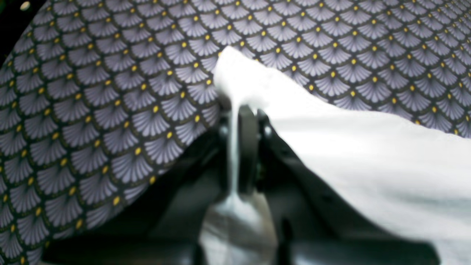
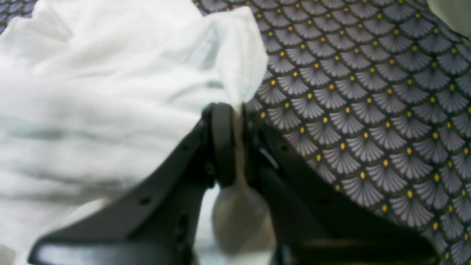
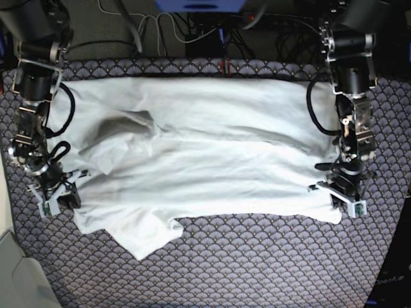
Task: Fold the T-shirt properly
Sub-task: 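Lift the hem side and fold it toward the shoulders with both grippers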
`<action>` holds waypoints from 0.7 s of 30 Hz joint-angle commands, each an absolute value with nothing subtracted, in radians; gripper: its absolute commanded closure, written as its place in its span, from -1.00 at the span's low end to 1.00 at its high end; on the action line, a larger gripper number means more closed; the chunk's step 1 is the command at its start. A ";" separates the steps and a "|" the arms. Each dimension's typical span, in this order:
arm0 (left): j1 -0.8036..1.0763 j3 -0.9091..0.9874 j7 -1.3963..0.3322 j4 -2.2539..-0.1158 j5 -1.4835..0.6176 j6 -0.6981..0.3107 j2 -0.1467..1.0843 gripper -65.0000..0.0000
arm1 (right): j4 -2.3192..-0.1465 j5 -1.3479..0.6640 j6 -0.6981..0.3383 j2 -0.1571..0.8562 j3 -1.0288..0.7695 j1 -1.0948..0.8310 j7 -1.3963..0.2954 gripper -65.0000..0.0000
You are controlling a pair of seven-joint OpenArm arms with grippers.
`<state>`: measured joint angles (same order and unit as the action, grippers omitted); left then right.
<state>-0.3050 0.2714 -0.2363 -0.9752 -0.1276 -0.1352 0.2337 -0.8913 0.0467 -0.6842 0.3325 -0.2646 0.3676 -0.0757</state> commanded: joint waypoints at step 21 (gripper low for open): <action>-0.228 0.278 -0.321 -1.221 -0.130 -0.128 0.220 0.99 | -1.087 0.031 -0.698 0.352 -0.358 0.236 -0.051 0.93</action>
